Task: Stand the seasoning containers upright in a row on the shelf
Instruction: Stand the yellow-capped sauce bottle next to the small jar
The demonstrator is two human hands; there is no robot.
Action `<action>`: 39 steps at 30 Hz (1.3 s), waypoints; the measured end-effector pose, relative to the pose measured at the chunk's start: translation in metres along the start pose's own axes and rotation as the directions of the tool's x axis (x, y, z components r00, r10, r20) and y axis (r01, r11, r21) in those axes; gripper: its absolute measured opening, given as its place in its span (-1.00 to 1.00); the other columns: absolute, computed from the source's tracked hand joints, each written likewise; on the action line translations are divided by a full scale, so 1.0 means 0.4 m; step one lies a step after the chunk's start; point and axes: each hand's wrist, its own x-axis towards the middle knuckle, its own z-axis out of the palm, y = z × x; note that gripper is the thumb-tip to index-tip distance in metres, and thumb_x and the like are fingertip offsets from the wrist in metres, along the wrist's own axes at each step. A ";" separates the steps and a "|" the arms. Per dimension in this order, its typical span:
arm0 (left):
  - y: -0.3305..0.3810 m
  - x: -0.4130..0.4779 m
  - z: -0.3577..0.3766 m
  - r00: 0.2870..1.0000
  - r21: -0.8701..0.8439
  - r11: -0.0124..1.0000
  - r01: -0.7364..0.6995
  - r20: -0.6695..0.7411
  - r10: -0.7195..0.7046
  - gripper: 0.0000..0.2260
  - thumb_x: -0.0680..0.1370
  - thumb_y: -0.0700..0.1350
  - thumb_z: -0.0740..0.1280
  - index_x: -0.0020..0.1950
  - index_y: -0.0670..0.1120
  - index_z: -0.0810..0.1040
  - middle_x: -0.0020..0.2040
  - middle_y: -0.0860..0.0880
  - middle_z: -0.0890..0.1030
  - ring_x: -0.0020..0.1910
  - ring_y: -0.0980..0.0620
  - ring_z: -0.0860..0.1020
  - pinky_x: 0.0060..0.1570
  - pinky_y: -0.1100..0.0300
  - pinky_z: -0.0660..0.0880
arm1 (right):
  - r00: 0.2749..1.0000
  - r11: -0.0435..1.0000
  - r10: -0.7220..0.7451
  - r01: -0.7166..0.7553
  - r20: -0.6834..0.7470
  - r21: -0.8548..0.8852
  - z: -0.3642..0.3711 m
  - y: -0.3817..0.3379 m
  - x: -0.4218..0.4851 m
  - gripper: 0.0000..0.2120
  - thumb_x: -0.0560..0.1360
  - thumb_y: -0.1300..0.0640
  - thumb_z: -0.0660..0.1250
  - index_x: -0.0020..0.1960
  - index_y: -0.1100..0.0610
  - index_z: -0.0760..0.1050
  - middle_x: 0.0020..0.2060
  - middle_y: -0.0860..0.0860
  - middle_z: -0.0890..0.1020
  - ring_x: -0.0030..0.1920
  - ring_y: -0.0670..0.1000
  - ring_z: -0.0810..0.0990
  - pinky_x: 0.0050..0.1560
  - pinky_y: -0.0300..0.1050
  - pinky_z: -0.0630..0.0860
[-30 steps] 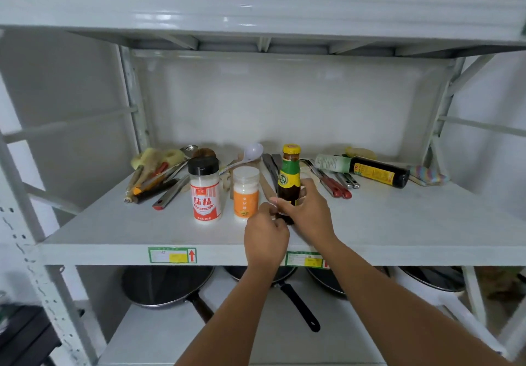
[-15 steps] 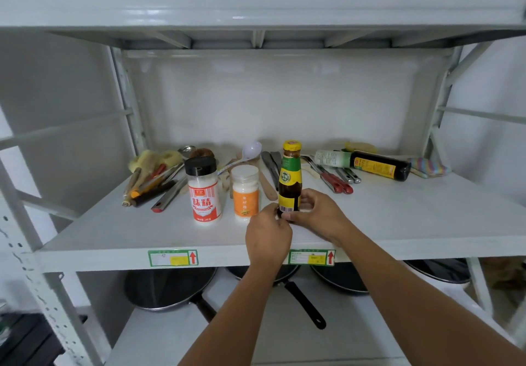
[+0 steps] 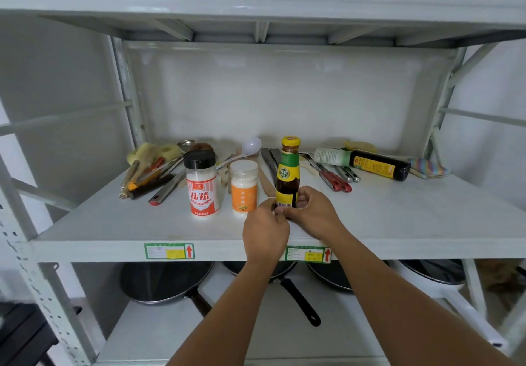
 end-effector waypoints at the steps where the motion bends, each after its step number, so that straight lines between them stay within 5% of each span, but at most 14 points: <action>1: 0.000 0.000 0.000 1.000 -0.002 1.000 0.004 0.002 -0.004 -0.80 0.64 -0.16 0.28 0.20 -0.11 0.65 0.05 -0.07 0.71 -0.15 0.08 0.51 -0.12 0.22 0.44 | 1.000 1.000 -0.006 0.006 0.007 -0.002 0.000 0.000 0.000 -0.50 0.26 -0.15 0.68 0.11 -0.04 0.61 -0.06 -0.13 0.75 -0.07 -0.15 0.72 0.04 -0.09 0.64; 12: -0.007 0.004 0.008 1.000 0.006 1.000 0.014 0.002 -0.014 -0.82 0.65 -0.13 0.30 0.21 -0.08 0.63 0.05 -0.05 0.71 -0.16 0.12 0.49 -0.25 0.34 0.37 | 0.995 0.995 -0.088 0.091 0.055 -0.051 -0.003 -0.004 -0.003 -0.55 0.37 -0.13 0.60 0.21 -0.05 0.66 0.05 -0.13 0.75 0.06 -0.16 0.69 0.20 0.00 0.60; 17: 0.003 -0.002 0.003 0.999 -0.005 1.000 0.018 -0.031 -0.019 -0.72 0.66 -0.15 0.29 0.38 -0.05 0.57 0.13 -0.02 0.70 -0.11 0.14 0.50 -0.10 0.29 0.42 | 0.997 0.995 -0.070 0.072 0.033 -0.064 0.009 -0.015 -0.010 -0.54 0.36 -0.16 0.61 0.19 -0.07 0.62 -0.01 -0.17 0.72 0.00 -0.19 0.67 0.06 -0.12 0.59; 31: 0.001 -0.002 0.006 0.999 -0.018 0.999 0.032 -0.008 -0.032 -0.80 0.66 -0.12 0.30 0.27 -0.04 0.59 0.05 -0.01 0.70 -0.14 0.08 0.57 -0.12 0.24 0.50 | 0.997 0.997 -0.072 0.072 0.001 -0.036 0.004 -0.014 -0.013 -0.50 0.35 -0.13 0.63 0.23 -0.08 0.58 0.01 -0.16 0.73 0.02 -0.18 0.68 0.09 -0.11 0.59; 39: 0.007 -0.005 -0.001 0.999 -0.040 0.999 0.018 -0.027 -0.019 -0.68 0.66 -0.15 0.29 0.43 -0.08 0.52 0.18 -0.04 0.69 -0.04 0.07 0.57 -0.08 0.28 0.40 | 0.997 0.996 -0.071 0.070 -0.018 -0.056 0.012 -0.026 -0.015 -0.49 0.36 -0.17 0.62 0.20 -0.01 0.55 -0.02 -0.13 0.67 -0.04 -0.15 0.64 -0.06 -0.17 0.54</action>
